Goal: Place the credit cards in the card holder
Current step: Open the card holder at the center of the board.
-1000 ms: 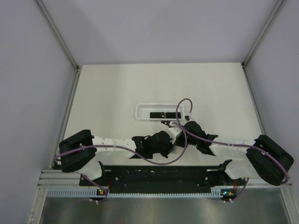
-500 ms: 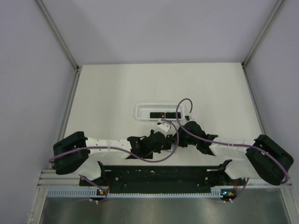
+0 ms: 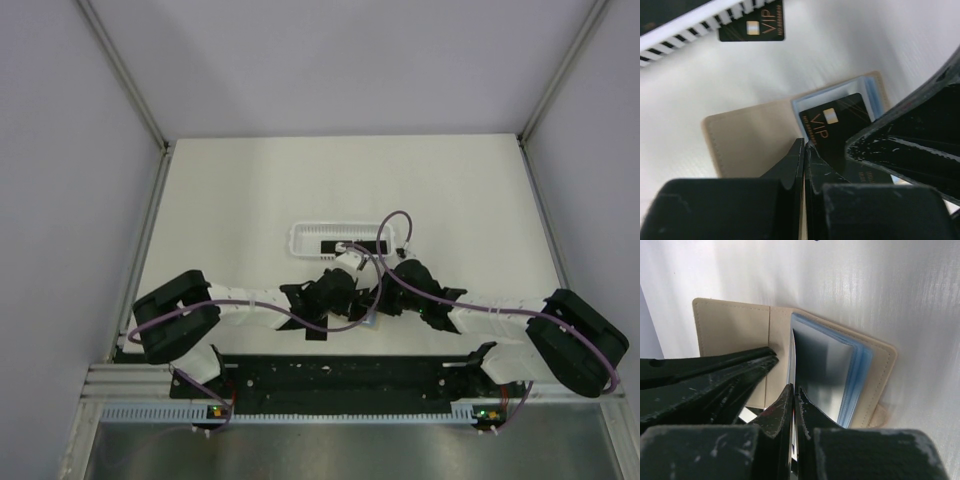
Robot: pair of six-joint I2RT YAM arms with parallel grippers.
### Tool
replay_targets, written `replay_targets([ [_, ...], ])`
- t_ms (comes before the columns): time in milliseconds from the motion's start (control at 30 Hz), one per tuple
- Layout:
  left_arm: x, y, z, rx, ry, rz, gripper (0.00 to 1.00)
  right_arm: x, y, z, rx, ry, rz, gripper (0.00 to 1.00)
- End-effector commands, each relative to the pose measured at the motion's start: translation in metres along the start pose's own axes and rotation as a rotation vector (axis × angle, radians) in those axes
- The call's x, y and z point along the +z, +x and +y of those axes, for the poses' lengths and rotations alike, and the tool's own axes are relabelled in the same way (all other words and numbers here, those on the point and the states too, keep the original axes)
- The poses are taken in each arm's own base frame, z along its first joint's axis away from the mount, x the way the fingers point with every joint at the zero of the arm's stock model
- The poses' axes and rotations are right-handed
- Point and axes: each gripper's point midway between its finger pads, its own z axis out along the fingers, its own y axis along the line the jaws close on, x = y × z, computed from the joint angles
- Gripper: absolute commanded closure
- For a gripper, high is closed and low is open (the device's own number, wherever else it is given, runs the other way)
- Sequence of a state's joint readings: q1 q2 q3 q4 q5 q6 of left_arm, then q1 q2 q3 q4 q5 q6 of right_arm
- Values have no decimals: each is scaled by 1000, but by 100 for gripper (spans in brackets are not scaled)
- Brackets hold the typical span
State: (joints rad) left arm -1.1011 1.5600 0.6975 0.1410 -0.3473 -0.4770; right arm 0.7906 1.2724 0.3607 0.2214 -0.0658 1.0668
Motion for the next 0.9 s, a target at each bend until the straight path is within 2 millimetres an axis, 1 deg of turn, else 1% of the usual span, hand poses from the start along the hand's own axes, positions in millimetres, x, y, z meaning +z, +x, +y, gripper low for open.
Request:
replay_targets([
  [0, 7, -6, -32, -46, 151, -21, 100, -1, -1, -10, -17, 35, -6, 100],
  [67, 8, -1, -37, -58, 176, -9, 100, -1, -1, -10, -17, 35, -4, 100],
  [167, 10, 8, -33, -74, 162, 13, 100, -1, -2, -9, -16, 33, -7, 100],
  [233, 11, 14, -27, -86, 138, 19, 100, -4, -4, -8, -20, 34, -15, 100],
  [333, 9, 22, -19, -96, 110, 30, 100, -13, -11, -6, -37, 44, -43, 100],
  [367, 9, 22, -17, -97, 103, 28, 100, -17, -12, -7, -43, 52, -50, 100],
  [400, 8, 24, -16, -96, 101, 30, 100, -21, -14, -4, -50, 43, -56, 100],
  [467, 9, 27, -15, -93, 96, 38, 100, -29, -21, -5, -58, 56, -94, 100],
  [567, 11, 29, -17, -95, 103, 45, 100, -41, -24, -9, -58, 72, -111, 100],
  [667, 14, 33, -19, -98, 112, 59, 100, -50, -25, -17, -54, 97, -126, 100],
  [867, 15, 36, -19, -103, 110, 67, 100, -57, -18, -40, -41, 156, -108, 100],
])
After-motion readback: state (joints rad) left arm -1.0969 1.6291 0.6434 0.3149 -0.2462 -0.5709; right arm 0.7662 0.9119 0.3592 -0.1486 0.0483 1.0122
